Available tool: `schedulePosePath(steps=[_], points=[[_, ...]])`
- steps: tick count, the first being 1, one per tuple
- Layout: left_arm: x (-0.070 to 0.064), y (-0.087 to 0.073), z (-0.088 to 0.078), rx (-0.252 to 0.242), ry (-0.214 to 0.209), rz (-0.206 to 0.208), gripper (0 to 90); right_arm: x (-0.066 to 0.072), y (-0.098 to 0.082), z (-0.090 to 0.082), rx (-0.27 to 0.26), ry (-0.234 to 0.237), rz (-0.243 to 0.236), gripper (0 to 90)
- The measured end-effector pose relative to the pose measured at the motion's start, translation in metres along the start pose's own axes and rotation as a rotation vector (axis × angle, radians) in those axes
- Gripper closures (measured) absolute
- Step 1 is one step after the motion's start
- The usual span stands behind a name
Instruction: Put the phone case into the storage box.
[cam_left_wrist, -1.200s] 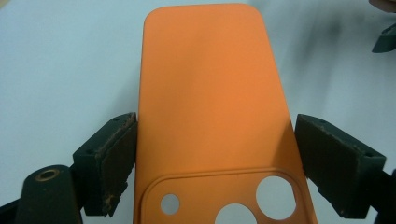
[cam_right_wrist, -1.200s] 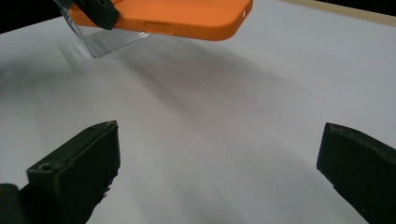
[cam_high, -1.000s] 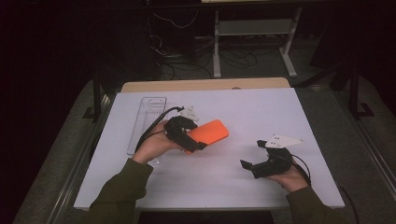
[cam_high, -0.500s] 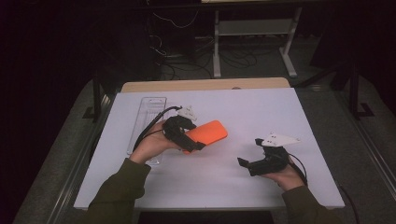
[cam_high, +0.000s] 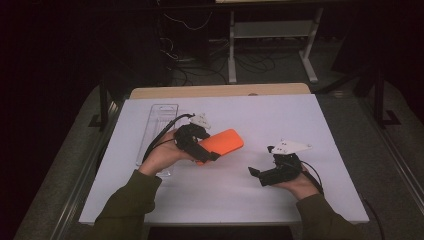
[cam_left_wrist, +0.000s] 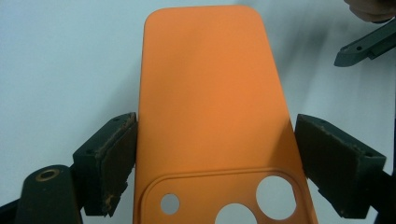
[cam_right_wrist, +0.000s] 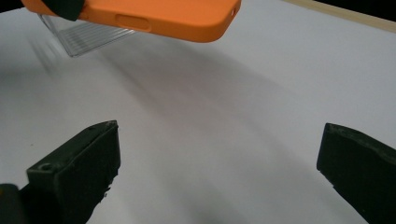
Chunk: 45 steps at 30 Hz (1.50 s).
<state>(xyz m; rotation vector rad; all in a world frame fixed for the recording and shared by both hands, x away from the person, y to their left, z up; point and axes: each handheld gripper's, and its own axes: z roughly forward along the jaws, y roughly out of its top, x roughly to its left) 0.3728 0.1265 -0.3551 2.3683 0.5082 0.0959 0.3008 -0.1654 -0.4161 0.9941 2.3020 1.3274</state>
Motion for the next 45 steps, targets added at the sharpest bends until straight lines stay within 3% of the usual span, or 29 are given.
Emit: schedulePosePath(steps=[16, 45], points=[[0.000, 0.000, -0.001, -0.016, -0.005, -0.014, 15.3, 0.004, 0.012, 0.018, -0.012, -0.026, -0.036, 0.0], [-0.002, 0.002, -0.004, -0.019, -0.014, -0.018, 15.3, -0.005, 0.029, 0.048, -0.050, -0.049, -0.033, 0.0]])
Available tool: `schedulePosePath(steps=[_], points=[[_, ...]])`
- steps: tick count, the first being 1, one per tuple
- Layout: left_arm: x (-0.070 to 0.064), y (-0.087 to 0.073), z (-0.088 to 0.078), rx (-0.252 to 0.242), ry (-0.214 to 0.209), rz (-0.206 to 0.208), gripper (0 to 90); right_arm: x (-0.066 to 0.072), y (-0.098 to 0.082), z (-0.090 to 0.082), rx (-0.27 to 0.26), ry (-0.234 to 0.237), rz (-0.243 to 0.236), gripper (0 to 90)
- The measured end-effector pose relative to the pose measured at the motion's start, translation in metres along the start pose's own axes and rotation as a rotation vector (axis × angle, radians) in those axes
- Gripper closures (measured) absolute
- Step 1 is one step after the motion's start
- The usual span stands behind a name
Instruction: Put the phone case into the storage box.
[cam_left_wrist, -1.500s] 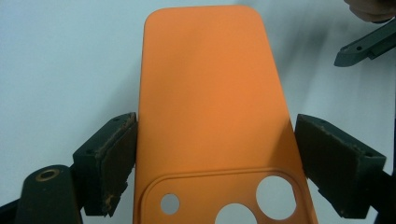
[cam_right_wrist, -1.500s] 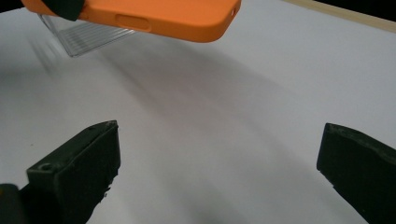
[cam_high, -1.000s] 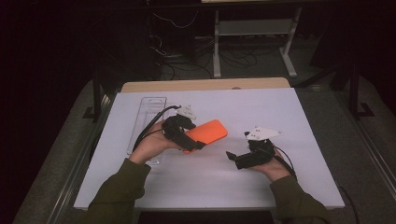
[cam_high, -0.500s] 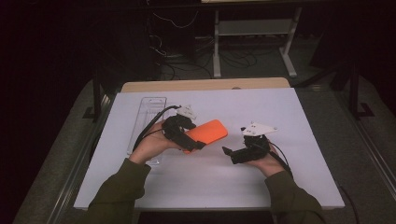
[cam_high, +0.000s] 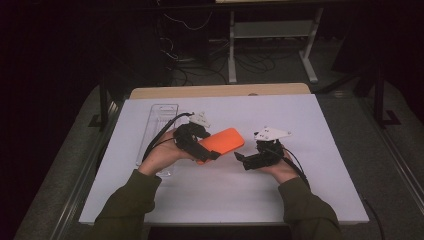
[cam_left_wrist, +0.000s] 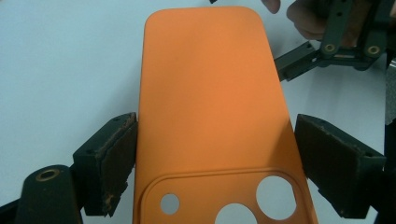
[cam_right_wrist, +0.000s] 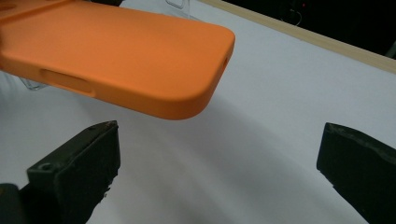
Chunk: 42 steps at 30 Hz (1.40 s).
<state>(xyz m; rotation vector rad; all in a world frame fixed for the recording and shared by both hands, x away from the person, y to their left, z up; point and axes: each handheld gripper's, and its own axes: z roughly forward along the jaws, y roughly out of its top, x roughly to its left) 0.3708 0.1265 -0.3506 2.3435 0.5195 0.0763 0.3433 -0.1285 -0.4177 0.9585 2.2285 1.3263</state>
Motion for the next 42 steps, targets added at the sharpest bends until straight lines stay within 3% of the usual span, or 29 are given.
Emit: schedulePosePath(steps=[11, 21, 35, 42], points=[[0.000, 0.000, 0.000, -0.005, -0.003, -0.005, 15.3, 0.003, -0.001, 0.004, 0.005, -0.020, -0.044, 0.0], [0.000, -0.001, -0.001, -0.004, 0.000, 0.000, 15.3, 0.009, -0.001, 0.003, -0.002, -0.057, -0.160, 0.0], [-0.001, 0.000, 0.001, 0.005, -0.002, 0.001, 15.3, 0.020, 0.001, 0.002, -0.016, -0.099, -0.267, 0.0], [-0.001, 0.000, 0.000, 0.004, -0.001, 0.010, 15.3, 0.024, 0.001, 0.001, -0.025, -0.130, -0.345, 0.0]])
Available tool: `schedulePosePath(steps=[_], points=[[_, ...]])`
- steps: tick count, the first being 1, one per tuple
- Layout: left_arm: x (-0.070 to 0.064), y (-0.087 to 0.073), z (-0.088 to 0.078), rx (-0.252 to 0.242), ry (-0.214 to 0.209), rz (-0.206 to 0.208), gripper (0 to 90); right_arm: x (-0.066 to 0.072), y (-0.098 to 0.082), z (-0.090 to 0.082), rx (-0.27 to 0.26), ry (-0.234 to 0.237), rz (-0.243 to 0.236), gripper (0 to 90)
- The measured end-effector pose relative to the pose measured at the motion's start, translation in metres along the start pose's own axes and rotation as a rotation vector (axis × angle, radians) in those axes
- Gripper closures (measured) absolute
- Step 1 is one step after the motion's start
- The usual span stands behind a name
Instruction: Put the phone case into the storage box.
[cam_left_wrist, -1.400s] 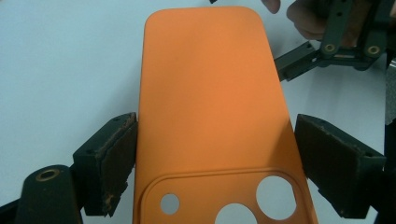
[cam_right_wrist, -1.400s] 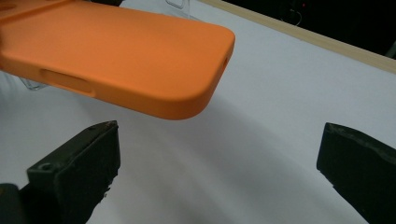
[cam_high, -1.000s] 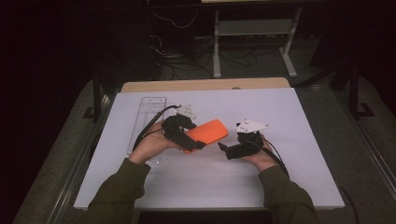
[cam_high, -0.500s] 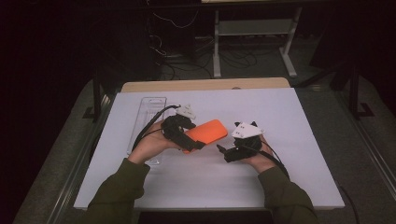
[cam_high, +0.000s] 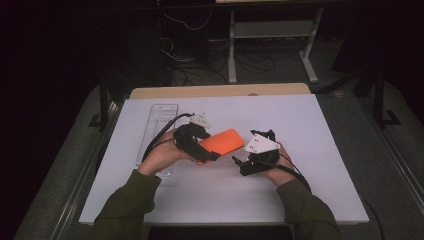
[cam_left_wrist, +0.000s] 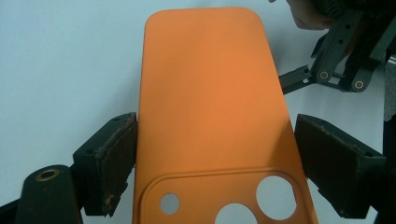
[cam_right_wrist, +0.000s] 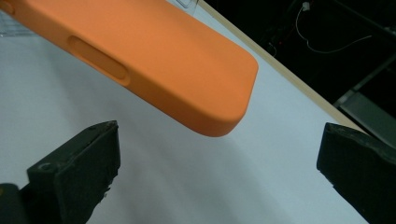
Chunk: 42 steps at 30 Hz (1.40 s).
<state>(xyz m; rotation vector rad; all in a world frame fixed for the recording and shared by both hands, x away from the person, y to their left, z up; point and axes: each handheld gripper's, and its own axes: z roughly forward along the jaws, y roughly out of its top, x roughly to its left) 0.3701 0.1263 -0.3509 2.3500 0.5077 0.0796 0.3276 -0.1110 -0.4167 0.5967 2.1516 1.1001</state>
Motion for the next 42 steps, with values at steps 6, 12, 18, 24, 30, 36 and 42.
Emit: schedulePosePath(steps=[6, 12, 18, 24, 30, 36, 42], points=[[0.000, 0.000, 0.000, 0.001, 0.002, -0.002, 15.3, 0.004, 0.002, -0.001, -0.003, -0.019, -0.049, 0.0], [0.001, 0.000, 0.000, 0.003, 0.002, 0.005, 15.3, 0.006, 0.003, -0.002, -0.005, -0.043, -0.086, 0.0], [0.000, 0.000, 0.000, 0.000, 0.001, 0.004, 15.3, 0.007, 0.003, -0.003, -0.006, -0.048, -0.098, 0.0], [0.001, 0.000, -0.001, -0.004, -0.001, 0.003, 15.3, 0.008, 0.004, -0.003, -0.001, -0.071, -0.157, 0.0], [0.000, 0.000, 0.000, -0.003, -0.005, -0.002, 15.3, 0.011, 0.004, -0.004, 0.001, -0.085, -0.198, 0.0], [-0.001, -0.001, 0.001, -0.002, -0.008, -0.019, 15.3, 0.013, 0.005, -0.004, 0.002, -0.095, -0.236, 0.0], [0.000, 0.000, 0.000, -0.001, -0.009, -0.014, 15.3, 0.017, 0.005, -0.003, 0.000, -0.116, -0.282, 0.0]])
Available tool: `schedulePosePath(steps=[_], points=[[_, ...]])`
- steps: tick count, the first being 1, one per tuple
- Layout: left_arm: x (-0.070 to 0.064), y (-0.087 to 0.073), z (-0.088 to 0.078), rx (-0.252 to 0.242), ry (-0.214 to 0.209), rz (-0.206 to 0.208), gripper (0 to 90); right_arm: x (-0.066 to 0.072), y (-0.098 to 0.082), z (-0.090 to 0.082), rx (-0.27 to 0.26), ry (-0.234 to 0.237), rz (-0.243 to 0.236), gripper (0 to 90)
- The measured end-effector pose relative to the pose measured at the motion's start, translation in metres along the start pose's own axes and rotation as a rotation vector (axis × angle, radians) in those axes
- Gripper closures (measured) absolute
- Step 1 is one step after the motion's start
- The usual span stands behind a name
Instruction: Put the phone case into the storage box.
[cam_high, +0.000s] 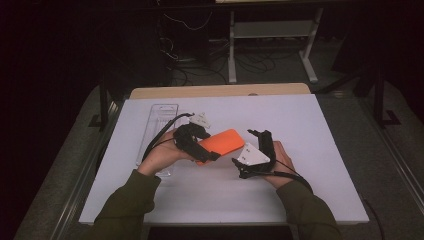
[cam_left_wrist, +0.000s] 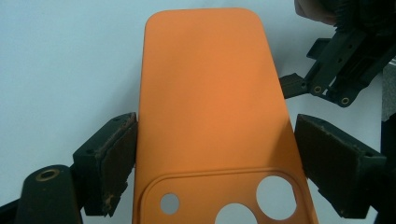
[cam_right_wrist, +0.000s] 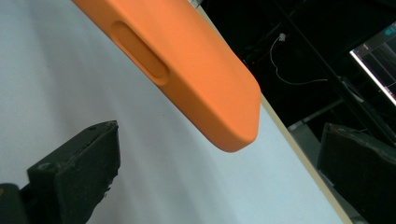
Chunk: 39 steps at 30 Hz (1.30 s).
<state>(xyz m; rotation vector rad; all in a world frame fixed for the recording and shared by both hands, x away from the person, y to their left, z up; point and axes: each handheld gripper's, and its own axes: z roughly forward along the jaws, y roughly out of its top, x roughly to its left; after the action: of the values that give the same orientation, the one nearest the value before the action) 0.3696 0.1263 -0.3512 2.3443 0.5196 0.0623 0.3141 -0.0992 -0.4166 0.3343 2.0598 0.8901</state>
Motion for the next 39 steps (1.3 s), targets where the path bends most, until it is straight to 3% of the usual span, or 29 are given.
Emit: schedulePosePath(steps=[12, 26, 35, 39], points=[[0.000, 0.000, 0.000, -0.003, 0.000, 0.005, 15.3, 0.004, 0.002, -0.001, -0.001, -0.022, -0.057, 0.0], [0.001, 0.000, 0.000, 0.002, -0.002, -0.001, 15.3, 0.012, 0.006, -0.002, -0.007, -0.070, -0.162, 0.0], [0.001, -0.001, -0.001, 0.006, -0.004, 0.001, 15.3, 0.016, 0.009, -0.003, -0.003, -0.110, -0.278, 0.0], [0.001, -0.001, -0.001, 0.013, -0.006, 0.005, 15.3, 0.018, 0.010, -0.003, -0.003, -0.118, -0.305, 0.0]])
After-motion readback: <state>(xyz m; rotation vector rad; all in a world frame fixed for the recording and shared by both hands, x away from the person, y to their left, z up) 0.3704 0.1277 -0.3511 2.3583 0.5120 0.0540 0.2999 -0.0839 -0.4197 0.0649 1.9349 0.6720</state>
